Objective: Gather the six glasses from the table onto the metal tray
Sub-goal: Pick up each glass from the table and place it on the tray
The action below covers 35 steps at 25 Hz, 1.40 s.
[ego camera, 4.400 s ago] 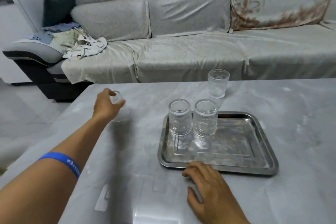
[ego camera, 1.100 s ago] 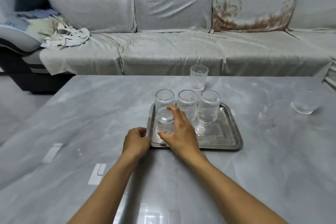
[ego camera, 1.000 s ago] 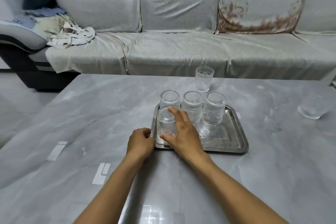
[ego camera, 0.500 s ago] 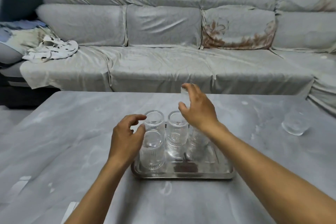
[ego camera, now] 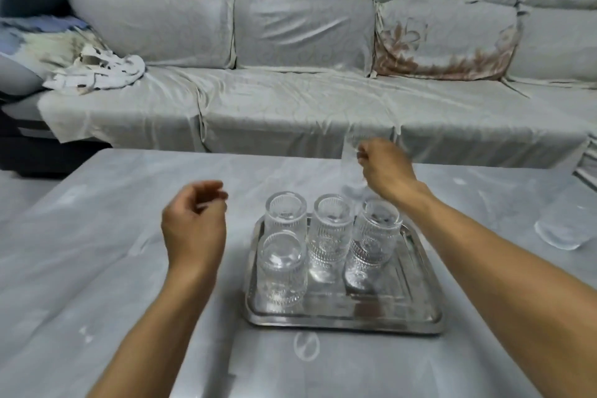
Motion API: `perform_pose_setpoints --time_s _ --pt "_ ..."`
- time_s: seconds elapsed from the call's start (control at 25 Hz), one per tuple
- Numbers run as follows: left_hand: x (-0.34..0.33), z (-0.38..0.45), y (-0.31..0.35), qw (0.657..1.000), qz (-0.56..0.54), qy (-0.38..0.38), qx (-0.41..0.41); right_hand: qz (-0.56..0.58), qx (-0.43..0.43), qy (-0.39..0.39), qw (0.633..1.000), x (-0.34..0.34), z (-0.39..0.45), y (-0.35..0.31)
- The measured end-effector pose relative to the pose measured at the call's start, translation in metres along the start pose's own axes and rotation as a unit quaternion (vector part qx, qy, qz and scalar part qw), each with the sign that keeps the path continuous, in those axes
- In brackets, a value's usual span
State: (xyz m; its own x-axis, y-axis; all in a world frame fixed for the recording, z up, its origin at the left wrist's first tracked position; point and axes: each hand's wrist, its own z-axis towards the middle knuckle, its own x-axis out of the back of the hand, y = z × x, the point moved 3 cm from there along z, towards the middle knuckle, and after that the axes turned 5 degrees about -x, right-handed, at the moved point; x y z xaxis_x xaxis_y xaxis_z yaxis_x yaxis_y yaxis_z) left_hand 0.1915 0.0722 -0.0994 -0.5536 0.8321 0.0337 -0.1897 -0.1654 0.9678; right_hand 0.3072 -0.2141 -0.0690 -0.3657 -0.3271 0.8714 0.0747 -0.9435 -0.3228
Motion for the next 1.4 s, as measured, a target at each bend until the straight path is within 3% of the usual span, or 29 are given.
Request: perform_pose_setpoints --time_s 0.08,0.12,0.16,0.2,0.28,0.36,0.44,0.48,0.52,0.64,0.68,0.72,0.8,0.92,0.96,1.04,1.12,1.2,1.4 --pt "0.001 -0.007 0.029 0.999 0.009 0.010 -0.048 0.127 0.002 0.057 0.990 0.036 -0.024 -0.005" --pt "0.000 -0.017 0.043 0.995 0.040 -0.020 -0.087 0.242 -0.018 0.063 0.968 0.053 -0.040 -0.007" --pt "-0.006 -0.028 0.055 0.988 0.064 -0.071 -0.118 0.387 -0.055 0.042 0.920 0.066 -0.058 -0.011" --pt "-0.013 -0.040 0.063 0.980 0.061 -0.139 -0.126 0.525 -0.090 0.002 0.847 0.072 -0.078 -0.017" --pt "-0.024 -0.070 0.075 0.959 -0.008 -0.265 -0.096 0.686 -0.141 -0.097 0.707 0.072 -0.125 -0.032" --pt "-0.027 -0.089 0.079 0.957 -0.082 -0.270 -0.069 0.746 -0.178 -0.163 0.621 0.068 -0.164 -0.044" --pt "-0.030 -0.097 0.081 0.965 -0.102 -0.235 -0.058 0.777 -0.211 -0.186 0.563 0.064 -0.187 -0.047" --pt "-0.032 -0.099 0.081 0.969 -0.092 -0.223 -0.060 0.770 -0.226 -0.190 0.565 0.062 -0.192 -0.046" --pt "-0.033 -0.099 0.080 0.972 -0.075 -0.212 -0.061 0.736 -0.234 -0.185 0.608 0.060 -0.194 -0.043" --pt "-0.033 -0.094 0.075 0.975 -0.012 -0.206 -0.085 0.462 -0.157 -0.088 0.868 0.061 -0.194 -0.035" --pt "-0.034 -0.095 0.075 0.972 0.010 -0.214 -0.100 0.360 -0.082 -0.053 0.928 0.061 -0.194 -0.039" --pt "-0.035 -0.099 0.074 0.967 0.031 -0.225 -0.117 0.276 -0.009 -0.024 0.961 0.061 -0.196 -0.046" --pt "-0.040 -0.110 0.076 0.952 0.072 -0.257 -0.151 0.198 0.062 0.040 0.977 0.059 -0.198 -0.055" --pt "-0.044 -0.111 0.074 0.921 0.087 -0.332 -0.183 0.216 0.005 0.076 0.973 0.054 -0.193 -0.045" --pt "-0.040 -0.103 0.070 0.923 0.094 -0.324 -0.184 0.220 -0.022 0.067 0.973 0.048 -0.192 -0.039" --pt "-0.028 -0.083 0.058 0.934 0.204 -0.232 -0.182 0.217 -0.049 0.035 0.974 0.032 -0.194 -0.030" --pt "-0.018 -0.072 0.042 0.910 0.341 -0.189 -0.139 0.224 -0.049 -0.011 0.973 0.012 -0.199 -0.028" --pt "-0.018 -0.070 0.028 0.907 0.355 -0.206 -0.094 0.216 -0.024 -0.029 0.976 -0.003 -0.203 -0.029" --pt "-0.020 -0.066 0.022 0.903 0.354 -0.208 -0.124 0.177 -0.005 -0.018 0.984 -0.016 -0.198 -0.028"
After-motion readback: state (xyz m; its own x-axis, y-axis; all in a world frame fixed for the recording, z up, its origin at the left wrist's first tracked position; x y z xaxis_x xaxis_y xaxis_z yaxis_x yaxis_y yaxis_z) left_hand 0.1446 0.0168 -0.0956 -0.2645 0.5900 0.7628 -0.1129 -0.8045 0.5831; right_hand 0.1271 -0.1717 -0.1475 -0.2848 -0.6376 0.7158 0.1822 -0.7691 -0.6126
